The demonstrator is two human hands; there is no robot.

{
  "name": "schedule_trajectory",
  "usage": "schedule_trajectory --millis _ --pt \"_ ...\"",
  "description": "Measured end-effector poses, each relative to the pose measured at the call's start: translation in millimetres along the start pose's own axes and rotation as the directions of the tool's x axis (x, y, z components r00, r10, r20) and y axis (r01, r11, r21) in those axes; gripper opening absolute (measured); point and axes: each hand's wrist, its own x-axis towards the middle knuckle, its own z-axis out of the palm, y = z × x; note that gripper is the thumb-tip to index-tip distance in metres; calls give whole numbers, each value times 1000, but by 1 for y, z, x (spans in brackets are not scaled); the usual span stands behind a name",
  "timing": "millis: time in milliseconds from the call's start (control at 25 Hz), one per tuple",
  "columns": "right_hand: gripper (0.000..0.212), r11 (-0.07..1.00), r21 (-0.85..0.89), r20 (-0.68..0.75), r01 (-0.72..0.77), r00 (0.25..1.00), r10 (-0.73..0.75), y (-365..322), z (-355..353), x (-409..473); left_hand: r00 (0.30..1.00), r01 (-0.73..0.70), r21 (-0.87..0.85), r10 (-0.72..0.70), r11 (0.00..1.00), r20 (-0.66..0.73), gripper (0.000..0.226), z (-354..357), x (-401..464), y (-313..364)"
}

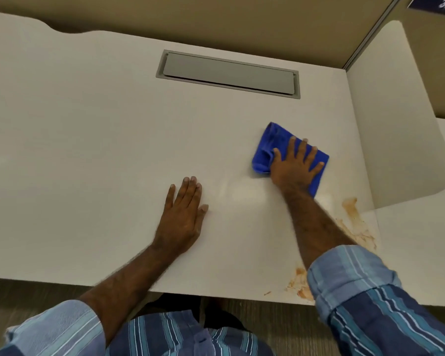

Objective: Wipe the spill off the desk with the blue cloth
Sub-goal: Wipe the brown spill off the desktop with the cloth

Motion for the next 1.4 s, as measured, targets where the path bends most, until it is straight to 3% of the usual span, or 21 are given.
schedule_trajectory --millis 160,280,520,800,1000,1240,1400 --pt "101 1000 -24 38 -16 999 17 13 -4 1 991 -119 8 119 993 53 67 -7 25 -14" --pt "116 997 -60 39 45 998 -43 -3 1 -14 994 -106 -30 107 994 38 64 -15 58 -15" --pt "82 974 -128 6 186 982 -187 -10 21 -85 994 -96 -58 99 994 48 57 -13 110 -2" --pt "78 955 -125 -45 271 960 -278 25 45 -216 988 -110 -52 115 993 102 62 9 114 34" --pt "72 926 -126 -81 356 926 -367 56 28 -143 999 -43 -72 41 996 -36 58 20 85 55" --pt "72 992 -59 -75 110 991 -115 143 -27 25 995 24 96 -14 995 -101 61 32 44 60" --pt "73 986 -73 -20 153 988 -155 127 -27 16 989 70 78 -59 995 -137 65 39 41 59"
